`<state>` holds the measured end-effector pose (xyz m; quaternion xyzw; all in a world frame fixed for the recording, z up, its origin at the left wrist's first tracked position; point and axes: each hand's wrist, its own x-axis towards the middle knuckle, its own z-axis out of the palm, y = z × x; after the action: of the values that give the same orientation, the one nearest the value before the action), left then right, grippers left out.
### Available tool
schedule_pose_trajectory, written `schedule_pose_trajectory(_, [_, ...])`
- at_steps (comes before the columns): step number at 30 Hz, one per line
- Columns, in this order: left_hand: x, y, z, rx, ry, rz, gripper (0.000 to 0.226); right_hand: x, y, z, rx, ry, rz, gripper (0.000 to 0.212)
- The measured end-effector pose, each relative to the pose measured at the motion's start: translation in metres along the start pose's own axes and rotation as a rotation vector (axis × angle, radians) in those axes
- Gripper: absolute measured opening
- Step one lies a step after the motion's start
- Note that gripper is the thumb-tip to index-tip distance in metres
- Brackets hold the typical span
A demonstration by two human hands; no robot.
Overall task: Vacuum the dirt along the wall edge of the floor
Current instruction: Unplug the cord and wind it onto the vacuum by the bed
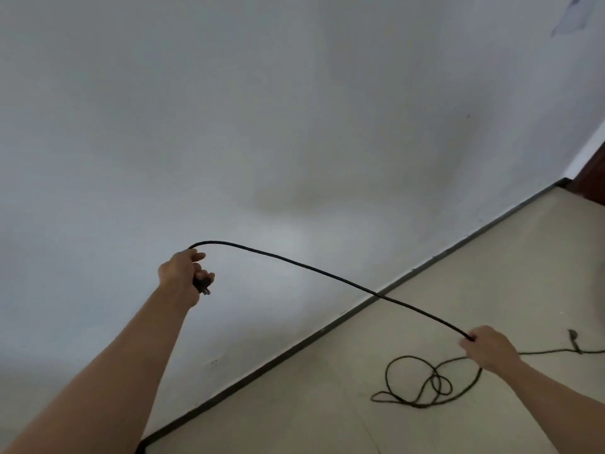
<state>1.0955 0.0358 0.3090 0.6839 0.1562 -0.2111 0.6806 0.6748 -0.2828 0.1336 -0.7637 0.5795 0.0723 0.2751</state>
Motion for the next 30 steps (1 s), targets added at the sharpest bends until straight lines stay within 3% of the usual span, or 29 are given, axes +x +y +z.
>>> schedule_pose_trajectory(2, [0.008,-0.001,0.010,0.077,0.017,0.019,0.022,0.007,0.023,-0.004,0.081,-0.007,0.103,0.042])
schedule_pose_trajectory(4, [0.010,-0.010,0.031,0.197,-0.070,0.049,0.024,0.011,0.020,-0.005,0.094,-0.032,0.111,0.050])
schedule_pose_trajectory(7, [0.010,-0.031,0.074,0.369,-0.271,0.089,0.032,0.009,-0.021,-0.007,-0.016,-0.098,-0.044,0.044])
schedule_pose_trajectory(15, [0.010,-0.058,0.172,0.665,-0.793,0.168,0.014,-0.019,-0.154,-0.039,-0.103,-0.014,-0.575,0.023])
schedule_pose_trajectory(19, [-0.003,-0.059,0.214,0.838,-0.981,0.240,0.012,-0.026,-0.171,-0.062,-0.136,0.045,-0.663,0.023])
schedule_pose_trajectory(25, [-0.048,-0.076,0.278,1.005,-1.248,0.267,0.022,-0.009,-0.137,-0.092,0.027,0.245,-0.551,0.016])
schedule_pose_trajectory(27, [-0.058,-0.081,0.301,0.986,-1.250,0.287,0.027,0.012,-0.105,-0.095,0.087,0.312,-0.398,0.018])
schedule_pose_trajectory(30, [-0.064,-0.082,0.340,0.928,-1.211,0.261,0.029,0.051,-0.043,-0.094,0.158,0.337,-0.030,0.018])
